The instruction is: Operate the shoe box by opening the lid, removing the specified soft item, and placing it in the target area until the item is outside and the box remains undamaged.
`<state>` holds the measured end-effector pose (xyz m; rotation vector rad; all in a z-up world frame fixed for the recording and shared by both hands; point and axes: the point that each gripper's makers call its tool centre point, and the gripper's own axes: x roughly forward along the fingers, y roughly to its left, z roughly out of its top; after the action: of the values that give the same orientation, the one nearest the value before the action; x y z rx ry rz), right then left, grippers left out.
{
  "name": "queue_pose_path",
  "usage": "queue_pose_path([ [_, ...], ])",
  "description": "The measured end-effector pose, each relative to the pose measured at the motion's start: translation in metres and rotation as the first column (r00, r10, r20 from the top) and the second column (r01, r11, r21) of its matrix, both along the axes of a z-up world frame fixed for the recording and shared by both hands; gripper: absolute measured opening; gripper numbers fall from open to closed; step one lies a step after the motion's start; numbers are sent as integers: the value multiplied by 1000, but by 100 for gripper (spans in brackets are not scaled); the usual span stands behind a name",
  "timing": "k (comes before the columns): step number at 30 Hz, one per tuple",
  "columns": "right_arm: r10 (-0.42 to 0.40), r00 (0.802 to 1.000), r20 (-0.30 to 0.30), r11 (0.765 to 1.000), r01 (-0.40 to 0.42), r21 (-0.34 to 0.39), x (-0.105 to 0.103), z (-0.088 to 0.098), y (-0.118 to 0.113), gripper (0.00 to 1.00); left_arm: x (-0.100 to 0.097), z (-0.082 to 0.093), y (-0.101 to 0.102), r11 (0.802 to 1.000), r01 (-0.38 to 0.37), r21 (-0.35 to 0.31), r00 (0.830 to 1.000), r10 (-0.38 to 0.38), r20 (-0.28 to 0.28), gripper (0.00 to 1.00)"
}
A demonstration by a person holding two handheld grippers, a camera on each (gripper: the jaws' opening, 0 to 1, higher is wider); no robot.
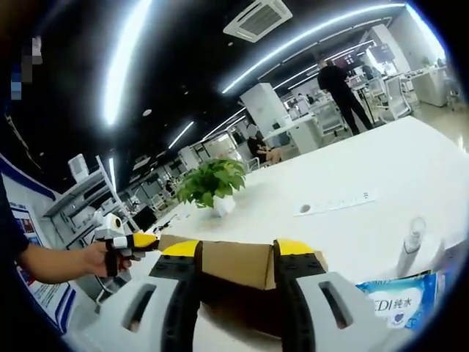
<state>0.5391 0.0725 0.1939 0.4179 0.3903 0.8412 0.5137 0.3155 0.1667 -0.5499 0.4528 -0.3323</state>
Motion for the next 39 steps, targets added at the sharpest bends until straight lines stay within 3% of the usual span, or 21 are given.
queue_pose_path([
  [8, 10, 1000, -27, 1000, -10, -22, -16, -18, -1, 36, -19, -20, -4, 1000, 0, -2, 999, 0, -40, 51],
  [25, 24, 996, -89, 996, -31, -81, -39, -64, -4, 34, -38, -60, -11, 1000, 0, -1, 993, 0, -120, 52],
  [39, 39, 988, -152, 990, -59, -131, -48, -107, -5, 33, -39, -90, -12, 1000, -2, 5, 984, 3, -180, 53],
])
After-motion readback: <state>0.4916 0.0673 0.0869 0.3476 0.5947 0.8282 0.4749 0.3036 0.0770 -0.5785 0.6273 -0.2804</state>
